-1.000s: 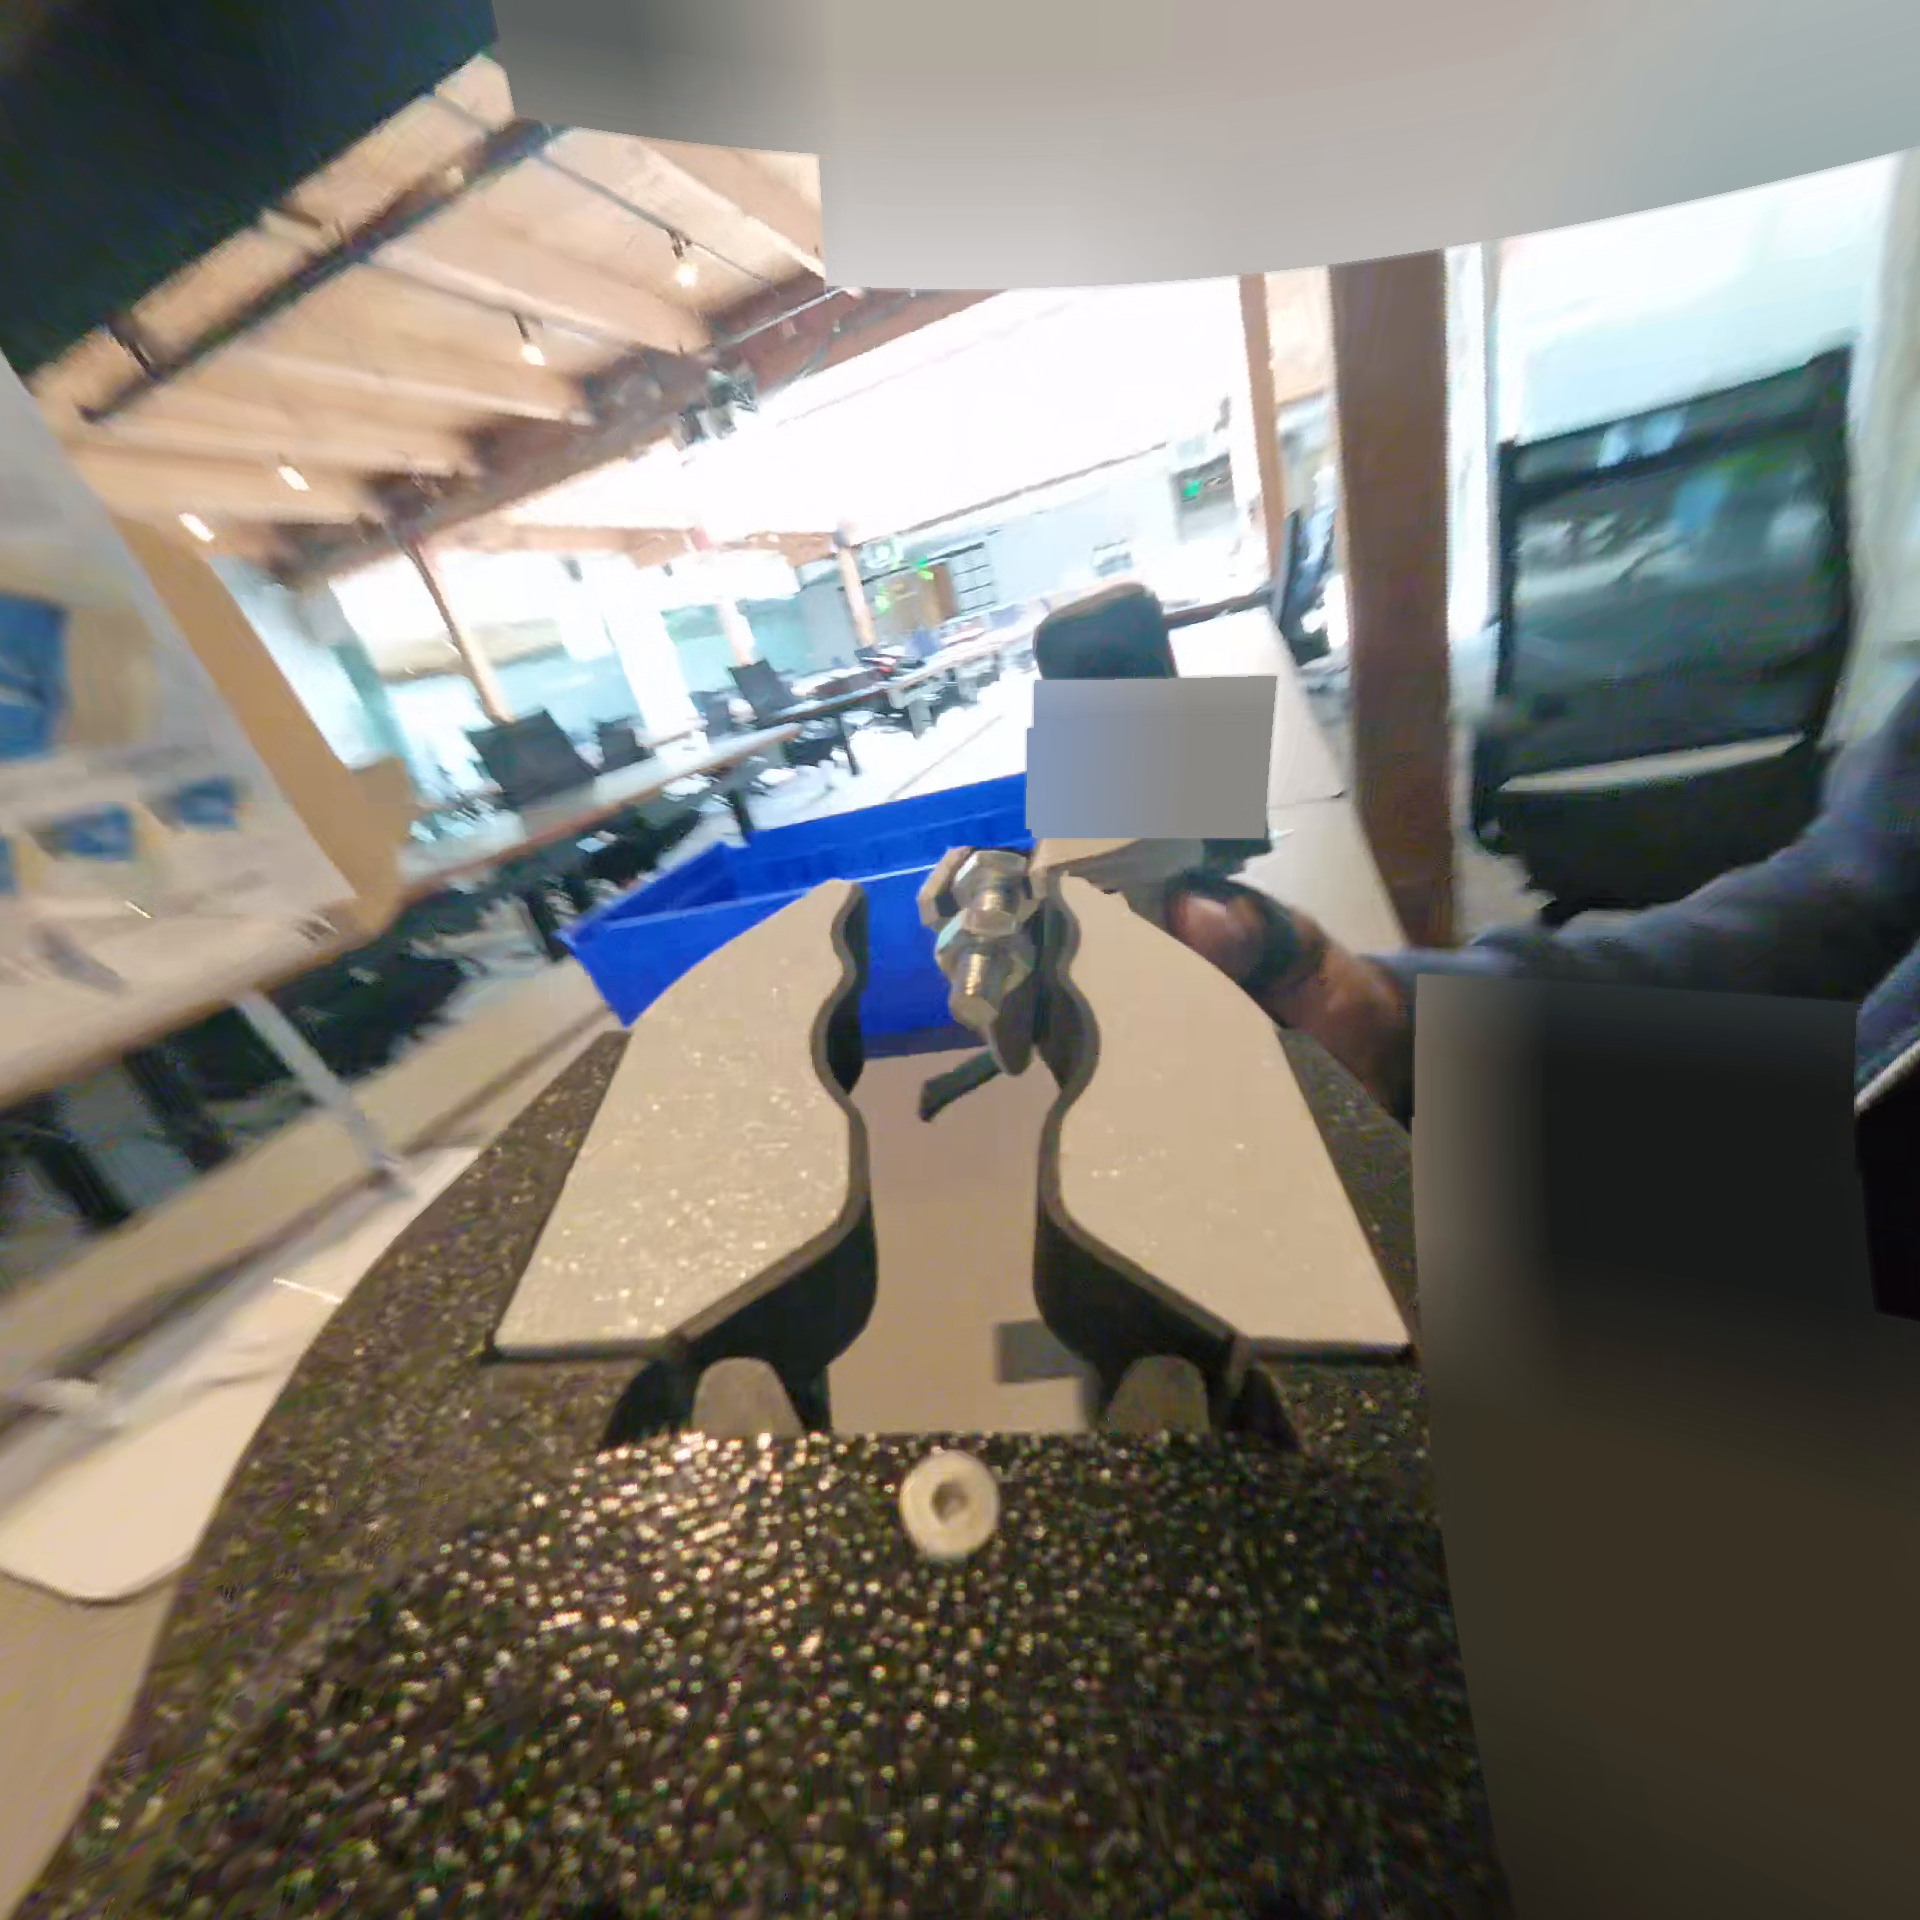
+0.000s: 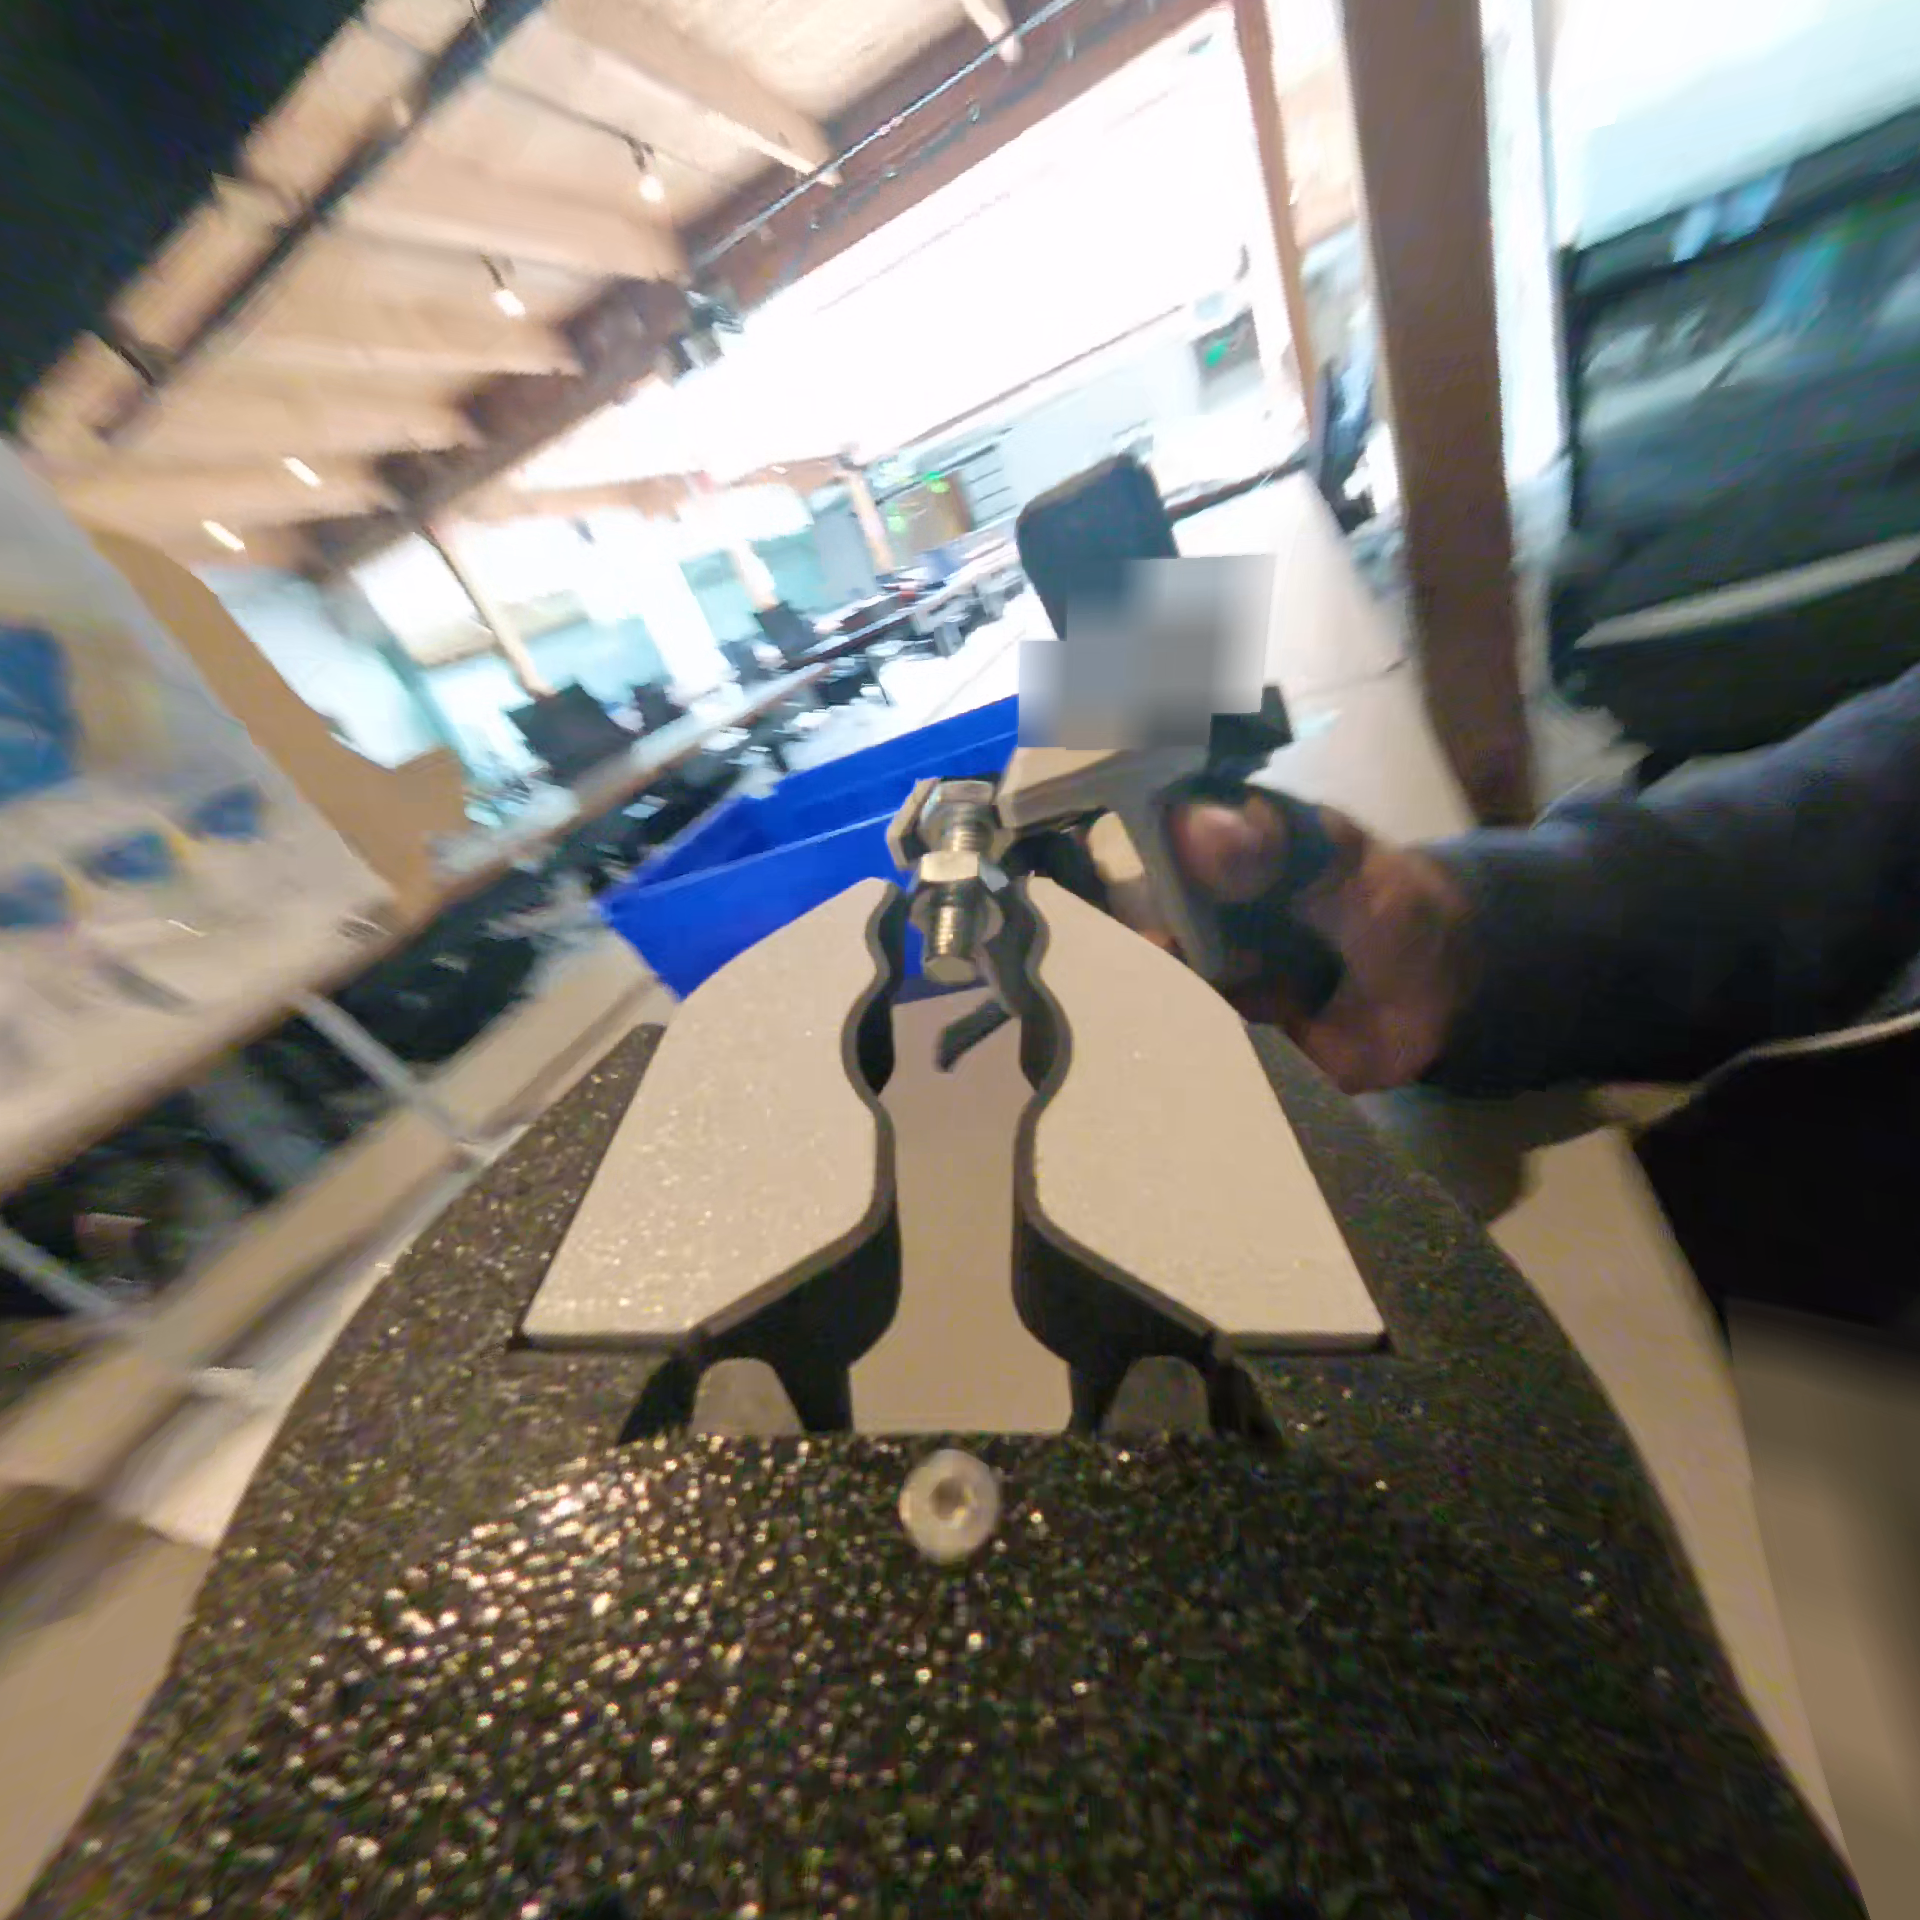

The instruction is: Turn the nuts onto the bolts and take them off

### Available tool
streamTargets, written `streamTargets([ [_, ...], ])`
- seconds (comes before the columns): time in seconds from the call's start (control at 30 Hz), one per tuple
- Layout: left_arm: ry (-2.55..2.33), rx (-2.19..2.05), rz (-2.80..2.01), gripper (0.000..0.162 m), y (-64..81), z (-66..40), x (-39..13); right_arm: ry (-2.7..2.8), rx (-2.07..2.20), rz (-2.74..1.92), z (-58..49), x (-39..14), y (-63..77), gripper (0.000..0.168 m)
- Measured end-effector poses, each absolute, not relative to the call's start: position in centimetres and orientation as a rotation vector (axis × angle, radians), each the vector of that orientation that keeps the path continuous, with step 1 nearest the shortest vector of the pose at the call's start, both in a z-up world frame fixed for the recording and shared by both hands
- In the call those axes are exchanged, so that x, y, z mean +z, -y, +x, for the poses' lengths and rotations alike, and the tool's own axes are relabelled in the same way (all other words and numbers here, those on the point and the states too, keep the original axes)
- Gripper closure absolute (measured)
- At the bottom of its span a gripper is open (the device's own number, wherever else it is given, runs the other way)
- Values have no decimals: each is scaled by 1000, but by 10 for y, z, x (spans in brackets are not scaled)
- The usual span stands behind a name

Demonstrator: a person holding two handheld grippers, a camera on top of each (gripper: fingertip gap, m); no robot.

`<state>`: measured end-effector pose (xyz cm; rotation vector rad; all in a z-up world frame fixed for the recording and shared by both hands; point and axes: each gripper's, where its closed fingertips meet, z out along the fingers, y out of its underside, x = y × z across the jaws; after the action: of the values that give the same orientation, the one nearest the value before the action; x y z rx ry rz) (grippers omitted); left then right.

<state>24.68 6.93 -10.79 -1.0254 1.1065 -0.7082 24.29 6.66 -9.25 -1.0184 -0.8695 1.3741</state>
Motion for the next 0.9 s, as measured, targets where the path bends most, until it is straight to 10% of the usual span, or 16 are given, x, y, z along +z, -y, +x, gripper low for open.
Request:
streamTargets([
  [0.2,-1042,-774,-1019,125,-68,244,-99,852,1383,-1011,245,-91,-68,152],
  [0.6,-742,-1723,-1355,130,-69,242,-99,865,1365,-1019,244,-92,-68,151],
  [0.9,-836,-1600,-1375,143,-65,247,-106,874,1356,-1025,242,-93,-67,152],
])
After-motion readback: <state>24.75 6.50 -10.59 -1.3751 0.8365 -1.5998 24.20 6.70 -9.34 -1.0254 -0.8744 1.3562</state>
